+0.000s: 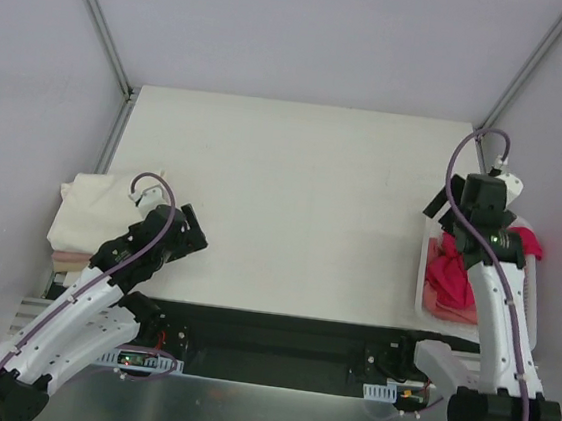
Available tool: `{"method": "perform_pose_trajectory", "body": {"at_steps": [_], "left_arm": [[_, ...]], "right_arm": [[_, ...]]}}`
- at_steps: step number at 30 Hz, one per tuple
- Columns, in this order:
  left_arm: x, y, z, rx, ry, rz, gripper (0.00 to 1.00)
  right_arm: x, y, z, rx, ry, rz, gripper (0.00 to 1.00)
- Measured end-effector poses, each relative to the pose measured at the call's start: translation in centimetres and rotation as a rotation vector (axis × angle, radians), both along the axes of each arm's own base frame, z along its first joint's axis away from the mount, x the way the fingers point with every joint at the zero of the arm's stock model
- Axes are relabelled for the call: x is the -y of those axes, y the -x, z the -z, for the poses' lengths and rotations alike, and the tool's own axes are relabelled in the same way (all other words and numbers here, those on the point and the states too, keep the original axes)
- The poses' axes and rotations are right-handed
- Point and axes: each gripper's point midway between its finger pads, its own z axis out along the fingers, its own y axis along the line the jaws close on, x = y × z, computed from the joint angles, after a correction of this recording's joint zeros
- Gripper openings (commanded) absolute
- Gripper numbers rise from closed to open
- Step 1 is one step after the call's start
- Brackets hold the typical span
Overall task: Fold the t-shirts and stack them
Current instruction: Grab crumpled tshirt from bin with the right arm
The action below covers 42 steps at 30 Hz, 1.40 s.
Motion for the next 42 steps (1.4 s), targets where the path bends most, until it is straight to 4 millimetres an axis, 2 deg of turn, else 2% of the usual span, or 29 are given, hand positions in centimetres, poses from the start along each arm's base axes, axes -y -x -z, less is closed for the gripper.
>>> {"method": "perform_pose_trajectory", "body": {"at_steps": [3, 6, 9, 15, 19, 20, 21, 22, 23, 25, 28, 37, 39, 42], "left_arm": [[0.0, 0.1, 0.4, -0.014, -0.007, 0.001, 0.99], [-0.1, 0.3, 0.9, -0.027, -0.012, 0.003, 0.99], [-0.2, 0.4, 1.4, -0.041, -0.02, 0.003, 0.99], [0.3, 0.4, 2.0, -0.077, -0.028, 0.026, 0.99], [0.5, 0.4, 2.0, -0.078, -0.024, 0.034, 0.99], [0.5, 0.4, 2.0, -0.078, -0.024, 0.037, 0.99], [0.5, 0.4, 1.9, -0.074, -0.023, 0.038, 0.99], [0.5, 0.4, 1.9, -0.07, -0.02, 0.037, 0.99], [0.5, 0.4, 1.7, -0.063, -0.016, 0.037, 0.99], [0.5, 0.3, 1.3, -0.044, -0.006, 0.037, 0.99], [0.5, 0.3, 0.9, -0.024, 0.004, 0.039, 0.99], [0.4, 0.3, 0.8, -0.016, 0.002, 0.035, 0.99], [0.3, 0.2, 0.9, -0.02, -0.004, 0.032, 0.99], [0.3, 0.2, 1.2, -0.033, -0.012, 0.032, 0.99]], "right_arm": [[4.1, -0.5, 2.1, -0.107, -0.013, 0.165, 0.97], [6.8, 0.1, 4.6, -0.216, -0.03, 0.274, 0.97], [8.2, 0.3, 7.1, -0.319, -0.038, 0.319, 0.97], [9.4, 0.1, 11.0, -0.485, -0.034, 0.357, 0.98], [10.3, 0.4, 12.5, -0.535, -0.047, 0.392, 0.81], [10.4, 0.5, 12.5, -0.537, -0.049, 0.397, 0.57], [10.5, 0.5, 12.5, -0.537, -0.05, 0.402, 0.43], [10.7, 0.6, 12.4, -0.534, -0.049, 0.405, 0.33], [10.8, 0.6, 12.3, -0.531, -0.048, 0.406, 0.21], [10.9, 0.5, 12.0, -0.504, -0.057, 0.421, 0.1], [11.0, 0.8, 10.8, -0.446, -0.063, 0.431, 0.01], [9.1, 0.8, 4.3, -0.181, -0.109, 0.341, 0.01], [8.3, 0.7, 1.7, -0.096, -0.119, 0.297, 0.0], [7.2, 0.4, -3.6, 0.067, -0.124, 0.231, 0.01]]}}
